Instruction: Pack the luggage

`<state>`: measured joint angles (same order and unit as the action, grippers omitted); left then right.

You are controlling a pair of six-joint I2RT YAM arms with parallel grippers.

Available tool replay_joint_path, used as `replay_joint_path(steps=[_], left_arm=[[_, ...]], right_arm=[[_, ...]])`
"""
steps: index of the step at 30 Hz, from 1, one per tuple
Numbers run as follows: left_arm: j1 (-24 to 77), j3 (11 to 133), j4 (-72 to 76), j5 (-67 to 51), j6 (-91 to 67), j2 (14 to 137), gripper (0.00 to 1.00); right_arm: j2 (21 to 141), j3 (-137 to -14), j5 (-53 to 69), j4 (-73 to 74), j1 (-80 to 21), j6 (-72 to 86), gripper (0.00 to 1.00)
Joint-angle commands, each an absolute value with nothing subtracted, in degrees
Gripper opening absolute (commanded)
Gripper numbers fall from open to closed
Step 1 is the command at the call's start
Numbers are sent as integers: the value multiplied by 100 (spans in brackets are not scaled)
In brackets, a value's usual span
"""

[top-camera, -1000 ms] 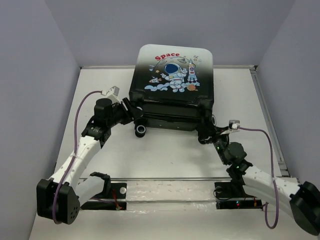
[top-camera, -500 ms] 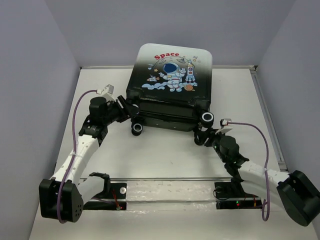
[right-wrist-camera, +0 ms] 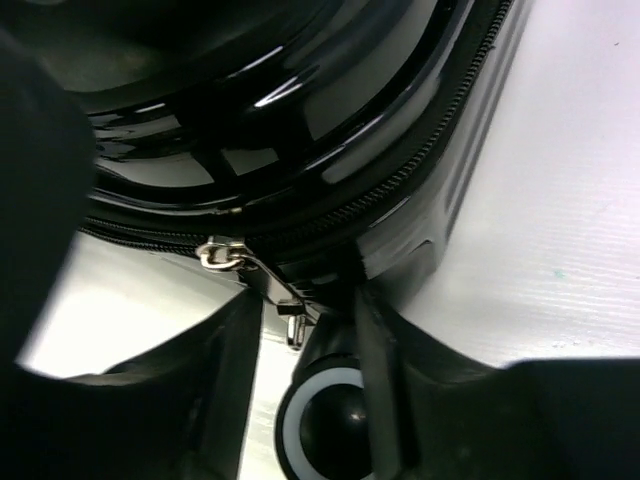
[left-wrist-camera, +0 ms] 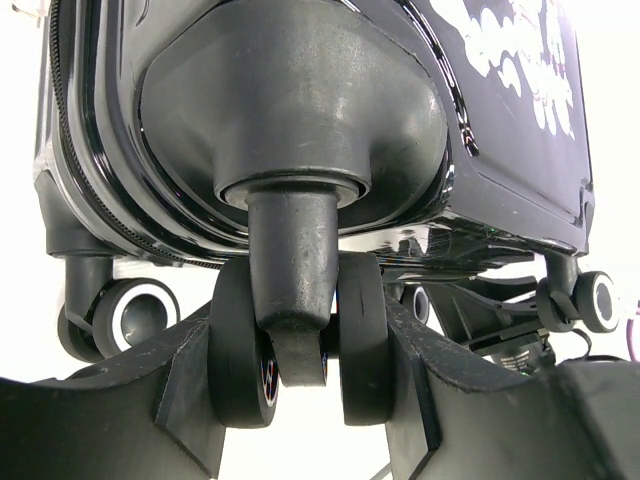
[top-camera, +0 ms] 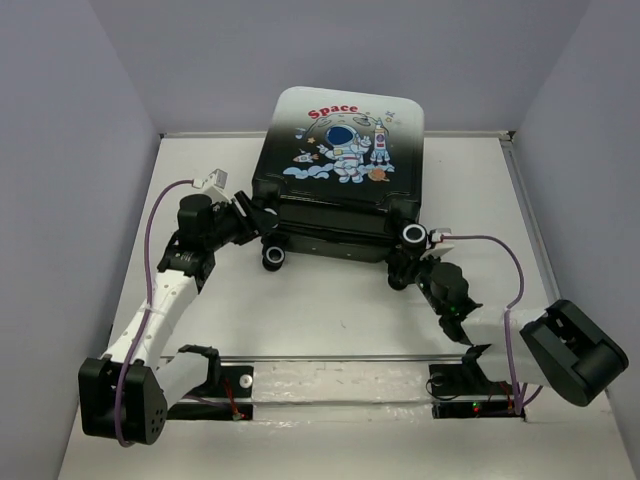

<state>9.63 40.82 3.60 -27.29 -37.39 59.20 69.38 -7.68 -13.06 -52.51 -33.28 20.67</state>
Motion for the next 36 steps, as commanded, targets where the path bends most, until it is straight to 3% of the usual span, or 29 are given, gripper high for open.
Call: replay_joint_path(steps=[1,3,8,13,16,19,26,36], left_arm=[[984,4202,1547,-3305,-3815,5502,6],[1011,4140,1556,-3270,-3806,5537,6],[1028,3990,1634,-3261,-3814,5616,6],[1247,4052,1819,-3235,-3937,5722,6],[1441,4061,1933,-3138,-4051,5783,6],[1810,4201,2074,-2972,-4122,5914,6],[2329,4657,2417,-3146,-4543,6143,6],[2584,4711,2452,-3278,-4755,5871,6]], right_arm=[[6970,-967,-1240,-6933,-3313,1784,39],[6752,-967,-1222,-6891,-3313,1732,27],[6066,-879,-1266,-6312,-3313,1670,7],[5844,-782,-879,-6055,-3436,1969,7],[6107,-835,-1001,-6073,-4041,2065,7],[6792,-1114,-1764,-6327,-5218,2039,7],[9279,-2685,-1986,-6839,-6783,1987,7],[9922,-4024,-2128,-5915,-6970,1767,7]])
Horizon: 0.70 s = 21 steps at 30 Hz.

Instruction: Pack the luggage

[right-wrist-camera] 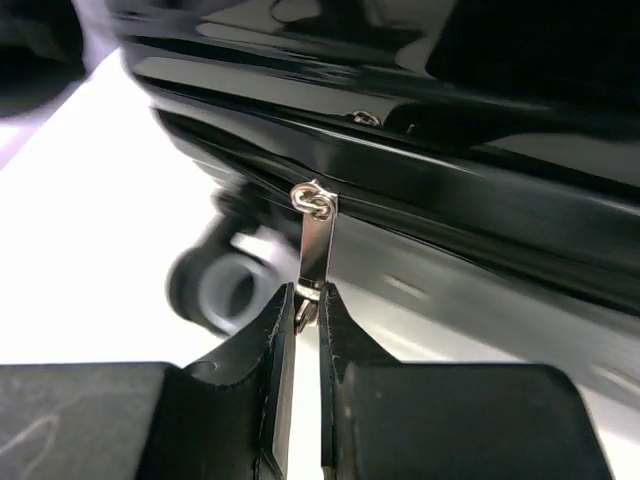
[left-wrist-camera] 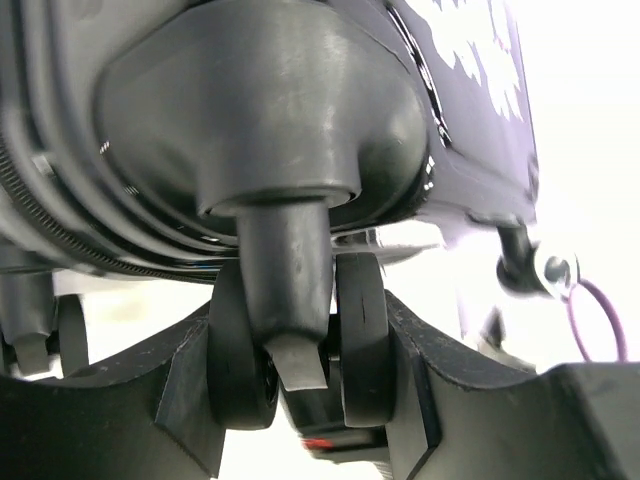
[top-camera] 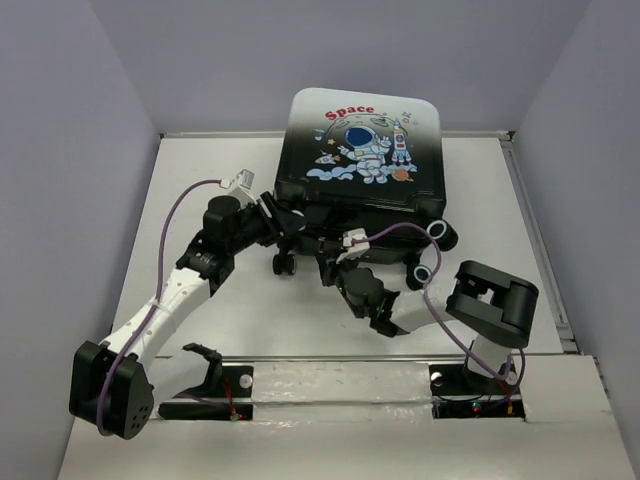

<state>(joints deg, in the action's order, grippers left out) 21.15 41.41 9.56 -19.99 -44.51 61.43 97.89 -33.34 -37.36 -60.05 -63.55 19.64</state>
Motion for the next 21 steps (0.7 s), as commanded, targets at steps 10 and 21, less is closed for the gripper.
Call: replay_joint_path(steps=[10,21], left_arm=[[2874,5071,2865,-3779,-5773,5626,6],[3243,4132,3032,-2760,-6188,4772,6]], right_arm=[[11757,-6476,279,-6809,-7181,2662,7],[11991,-5628,-1625,-9096,-7049,3894,7]])
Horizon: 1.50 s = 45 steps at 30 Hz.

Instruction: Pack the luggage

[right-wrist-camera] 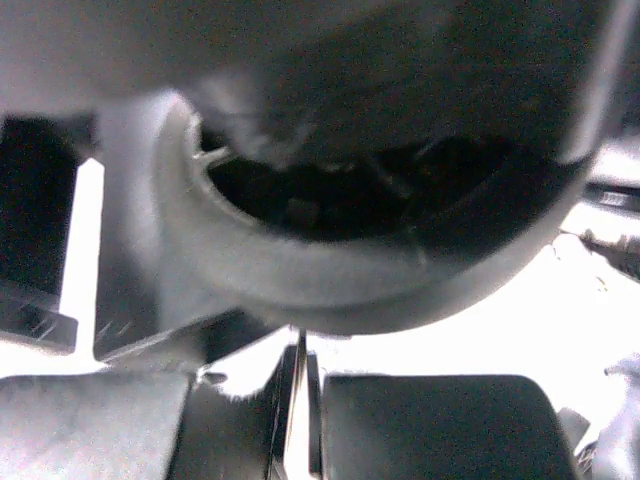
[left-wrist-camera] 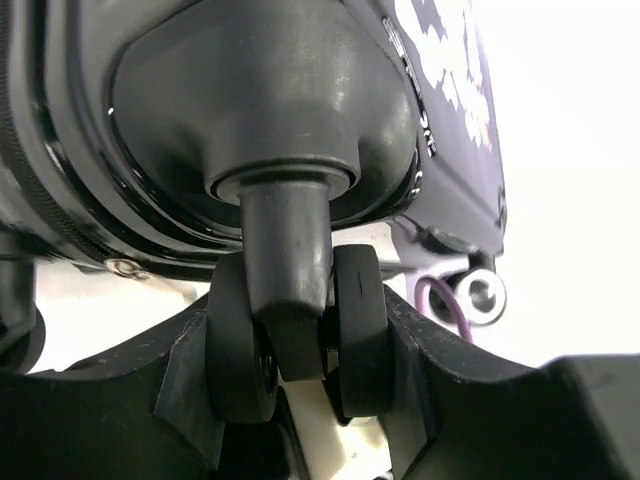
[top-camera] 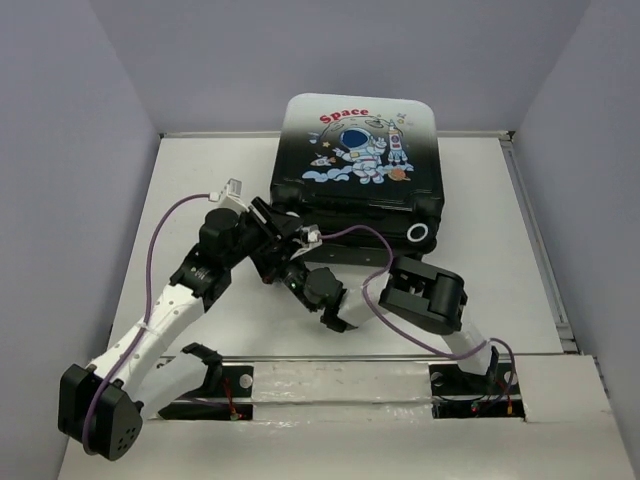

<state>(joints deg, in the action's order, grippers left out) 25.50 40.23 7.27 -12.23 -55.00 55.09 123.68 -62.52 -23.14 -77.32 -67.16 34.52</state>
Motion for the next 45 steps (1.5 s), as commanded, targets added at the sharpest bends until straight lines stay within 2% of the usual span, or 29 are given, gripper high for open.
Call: replay_joint_path(steps=[1,4,6,9,10,12,13,15,16,18,19,22,24,29,31,34,39,41,45], left_arm=[[3243,4061,3067,-2681,-6179,4807,6],[3243,3649,3697,-2672,-6449,5035,6],[3243,3463,3858,-2663,-6451,5150,6],[3252,3419,3885,-2540,-6224,5273,6],[3252,3428,3876,-2505,-6144,5317,6],[3252,3445,3876,-2487,-5925,5370,6],[3252,3445,3859,-2487,-5872,5448,6],[3252,3402,3867,-2496,-5801,5537,8],[3252,3393,3867,-2496,-5783,5581,13],[3252,3331,3972,-2557,-5775,5739,23],[3252,3305,4007,-2575,-5774,5765,27],[3234,3252,4052,-2593,-5748,5783,41],[3226,3200,4069,-2575,-5713,5774,46],[3199,3085,4148,-2610,-5765,5687,59],[3190,3059,4175,-2663,-5801,5625,68],[3155,2997,4166,-2698,-5845,5538,76],[3120,2900,4175,-2768,-5959,5458,81],[3129,2900,4166,-2812,-5985,5449,81],[3103,2839,4140,-2777,-5968,5397,80]], right_arm=[[11866,-4912,-1739,-9488,-6997,3841,7],[11445,-3863,-1504,-9799,-6935,3859,7],[11181,-3421,-1468,-9590,-6935,3858,10],[10575,-2396,-1661,-9405,-6935,3806,42],[10103,-2164,-1748,-9021,-6935,3788,59],[9426,-1802,-1810,-8074,-6935,3701,70],[8639,-1837,-1898,-6511,-6935,3700,76],[7957,-2230,-1994,-4938,-6935,3534,81],[7667,-2302,-2056,-4383,-6935,3455,82],[6858,-2407,-2267,-3275,-6935,3095,93],[6638,-2513,-2363,-3270,-6935,2998,95],[6170,-3012,-2566,-2392,-6935,2525,98],[6178,-3294,-2610,-2224,-6935,2286,98],[6818,-4243,-2909,-2380,-6777,1679,100],[7143,-4411,-2831,-2644,-6628,1687,100],[7557,-4658,-2926,-3013,-6504,1705,99],[7972,-4816,-3426,-3935,-6504,1407,94],[8199,-4694,-3612,-4906,-6504,1197,92],[8630,-4930,-3858,-5528,-6504,871,88]])
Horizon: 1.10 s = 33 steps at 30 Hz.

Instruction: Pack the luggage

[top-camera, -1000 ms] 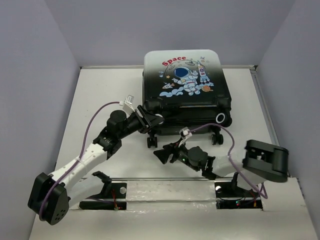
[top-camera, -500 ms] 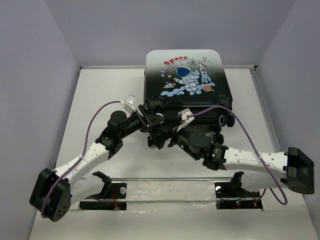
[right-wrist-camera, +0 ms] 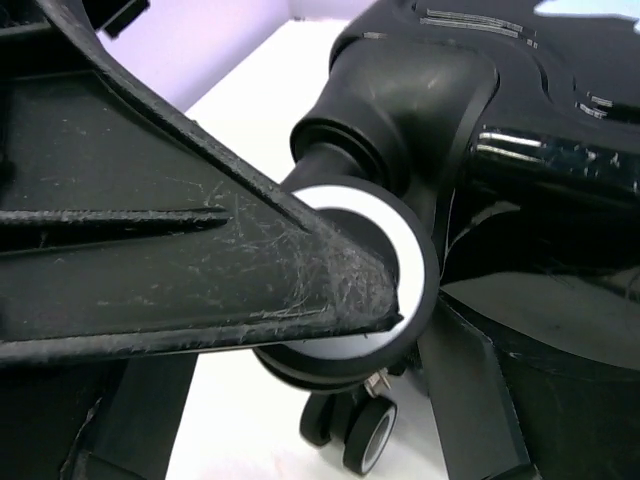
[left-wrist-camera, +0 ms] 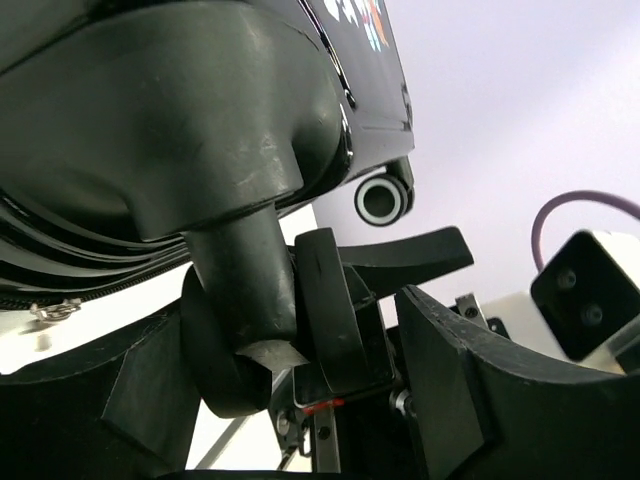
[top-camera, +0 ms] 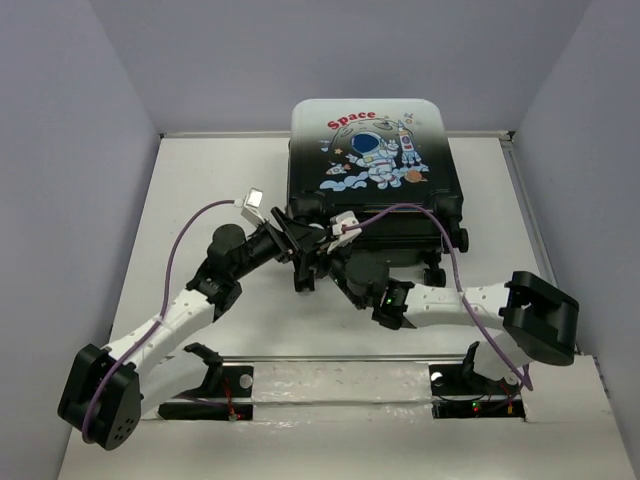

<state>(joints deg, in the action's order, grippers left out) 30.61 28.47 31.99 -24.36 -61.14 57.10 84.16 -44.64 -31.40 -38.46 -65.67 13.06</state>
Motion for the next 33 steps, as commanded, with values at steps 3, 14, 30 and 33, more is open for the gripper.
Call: replay_joint_path(steps=[3,14,30,33], left_arm=[[3076,2839,4087,-2777,-5950,5379,79],[2997,2874,3256,-2410,-5486,5169,78],[3155,1107,2722,369,-4457,3708,46],[3506,1204,3233,527,-4114,4323,47]], right_arm=[[8833,-5071,-3981,-5835,-6504,738,90],[8974,-5072,-4491,-6398,-6504,545,15],[8411,-5659,-3332,-4072,-6504,852,7],[8359,-5923,-3095,-3622,-6504,967,7]])
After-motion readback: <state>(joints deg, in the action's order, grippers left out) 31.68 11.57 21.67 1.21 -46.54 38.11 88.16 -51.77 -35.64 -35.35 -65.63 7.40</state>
